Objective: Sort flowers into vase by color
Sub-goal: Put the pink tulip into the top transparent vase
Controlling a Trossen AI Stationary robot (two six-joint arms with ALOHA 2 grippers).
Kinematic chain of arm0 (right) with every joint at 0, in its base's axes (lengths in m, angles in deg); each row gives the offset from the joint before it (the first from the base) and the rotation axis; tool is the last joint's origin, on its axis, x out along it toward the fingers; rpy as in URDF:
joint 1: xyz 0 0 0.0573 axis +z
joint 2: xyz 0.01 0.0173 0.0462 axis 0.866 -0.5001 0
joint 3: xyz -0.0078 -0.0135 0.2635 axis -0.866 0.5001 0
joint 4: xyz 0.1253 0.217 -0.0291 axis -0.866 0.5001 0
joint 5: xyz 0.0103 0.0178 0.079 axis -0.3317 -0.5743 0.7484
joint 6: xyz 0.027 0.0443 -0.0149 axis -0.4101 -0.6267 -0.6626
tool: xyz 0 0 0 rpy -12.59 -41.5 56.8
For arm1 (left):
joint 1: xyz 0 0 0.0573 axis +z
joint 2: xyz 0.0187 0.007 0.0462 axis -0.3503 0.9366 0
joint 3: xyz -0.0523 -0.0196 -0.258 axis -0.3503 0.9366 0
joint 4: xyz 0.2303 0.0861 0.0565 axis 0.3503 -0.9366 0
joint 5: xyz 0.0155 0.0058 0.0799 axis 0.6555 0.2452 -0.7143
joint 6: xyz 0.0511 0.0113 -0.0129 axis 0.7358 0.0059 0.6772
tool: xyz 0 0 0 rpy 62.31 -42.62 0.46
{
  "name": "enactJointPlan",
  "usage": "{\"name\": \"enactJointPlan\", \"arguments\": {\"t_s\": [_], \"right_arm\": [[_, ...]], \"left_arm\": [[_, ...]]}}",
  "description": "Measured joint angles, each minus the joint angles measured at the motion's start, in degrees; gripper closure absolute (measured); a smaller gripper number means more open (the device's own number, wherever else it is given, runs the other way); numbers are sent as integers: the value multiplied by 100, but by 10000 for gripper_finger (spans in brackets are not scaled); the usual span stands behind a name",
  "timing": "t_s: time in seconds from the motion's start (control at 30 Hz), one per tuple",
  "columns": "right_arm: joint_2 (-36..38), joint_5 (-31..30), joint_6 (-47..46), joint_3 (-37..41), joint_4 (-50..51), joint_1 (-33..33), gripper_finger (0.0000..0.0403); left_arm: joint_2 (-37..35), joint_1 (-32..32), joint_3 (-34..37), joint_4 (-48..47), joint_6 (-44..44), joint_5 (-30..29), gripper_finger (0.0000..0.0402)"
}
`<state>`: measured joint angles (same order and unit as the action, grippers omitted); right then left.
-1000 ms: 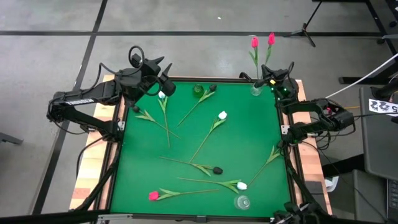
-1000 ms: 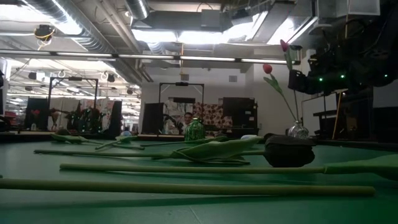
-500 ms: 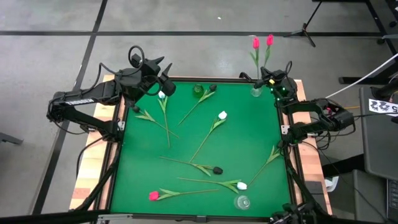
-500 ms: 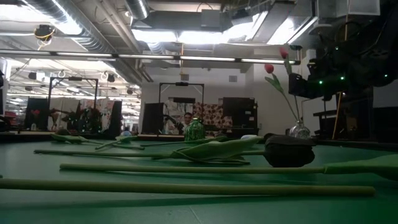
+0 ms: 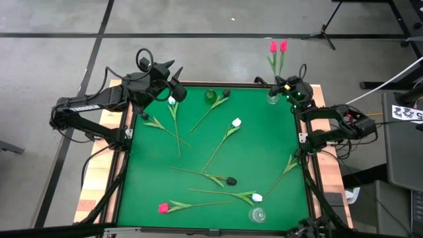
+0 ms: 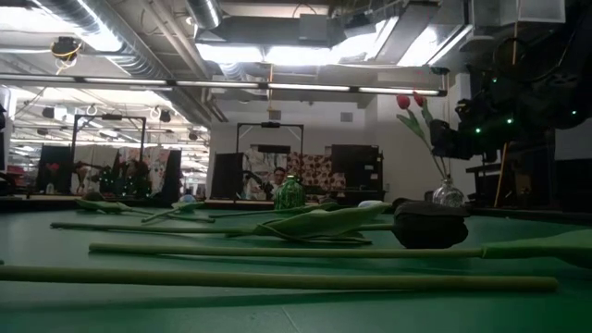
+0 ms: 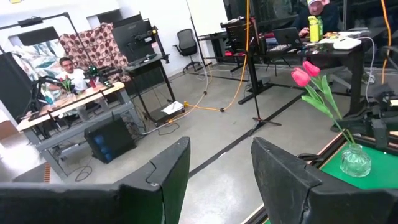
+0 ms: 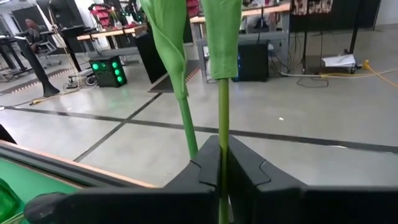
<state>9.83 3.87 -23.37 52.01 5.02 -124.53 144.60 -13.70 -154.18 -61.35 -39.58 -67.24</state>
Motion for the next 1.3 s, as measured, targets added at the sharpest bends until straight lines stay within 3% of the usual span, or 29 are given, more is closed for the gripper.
{"name": "enactJointPlan", "arguments": {"t_s": [0.27, 0.77, 1.3], "right_arm": [[0, -2, -4, 0, 134, 0, 378], [0, -90, 9, 0, 145, 0, 257], [0, -85, 9, 0, -20, 0, 196]], "left_arm": [[0, 0, 0, 0, -15, 0, 233], [0, 0, 0, 0, -13, -1, 233], [0, -1, 0, -1, 9, -1, 233]]}}
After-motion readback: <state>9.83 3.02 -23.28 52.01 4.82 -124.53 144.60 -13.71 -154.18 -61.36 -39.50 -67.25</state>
